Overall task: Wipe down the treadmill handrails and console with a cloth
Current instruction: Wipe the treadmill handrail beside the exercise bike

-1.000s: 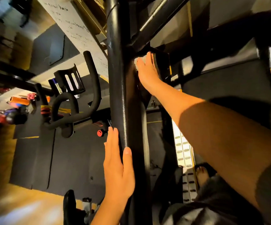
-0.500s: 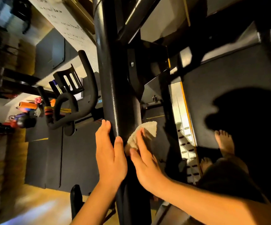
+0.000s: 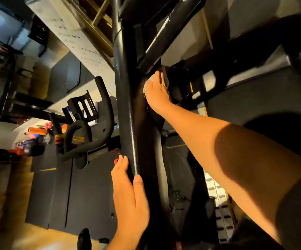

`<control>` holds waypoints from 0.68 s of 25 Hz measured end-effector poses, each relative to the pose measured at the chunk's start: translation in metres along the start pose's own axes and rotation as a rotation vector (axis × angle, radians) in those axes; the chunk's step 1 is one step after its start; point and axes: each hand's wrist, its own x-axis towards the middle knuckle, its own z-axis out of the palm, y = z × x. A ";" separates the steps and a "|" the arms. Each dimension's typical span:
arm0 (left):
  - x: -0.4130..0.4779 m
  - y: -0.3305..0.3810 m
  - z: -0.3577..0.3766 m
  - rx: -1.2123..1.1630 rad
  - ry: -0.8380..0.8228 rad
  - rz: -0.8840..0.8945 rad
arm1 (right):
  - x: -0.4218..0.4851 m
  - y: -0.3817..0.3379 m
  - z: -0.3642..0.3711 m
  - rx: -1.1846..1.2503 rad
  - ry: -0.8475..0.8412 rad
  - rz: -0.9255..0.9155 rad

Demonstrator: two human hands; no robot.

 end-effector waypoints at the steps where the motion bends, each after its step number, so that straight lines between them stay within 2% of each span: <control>1: 0.002 0.001 0.000 -0.027 0.000 0.007 | 0.012 -0.004 -0.006 -0.028 -0.046 -0.012; 4: 0.007 0.002 0.001 -0.096 -0.001 0.018 | 0.025 -0.009 -0.018 -0.068 -0.144 -0.050; 6: 0.012 0.001 0.000 -0.091 -0.009 0.011 | 0.009 0.000 -0.018 0.027 -0.073 0.010; 8: 0.015 0.001 -0.001 -0.066 -0.006 0.004 | -0.019 0.013 -0.014 0.021 0.003 0.051; 12: 0.008 0.006 -0.001 -0.025 -0.028 0.013 | -0.104 0.036 -0.001 0.034 0.014 0.103; 14: 0.008 0.006 -0.003 -0.011 -0.031 0.020 | -0.157 0.034 0.006 -0.022 -0.068 0.002; 17: 0.011 0.004 -0.002 -0.024 -0.034 0.030 | -0.162 0.008 0.013 -0.079 -0.036 -0.372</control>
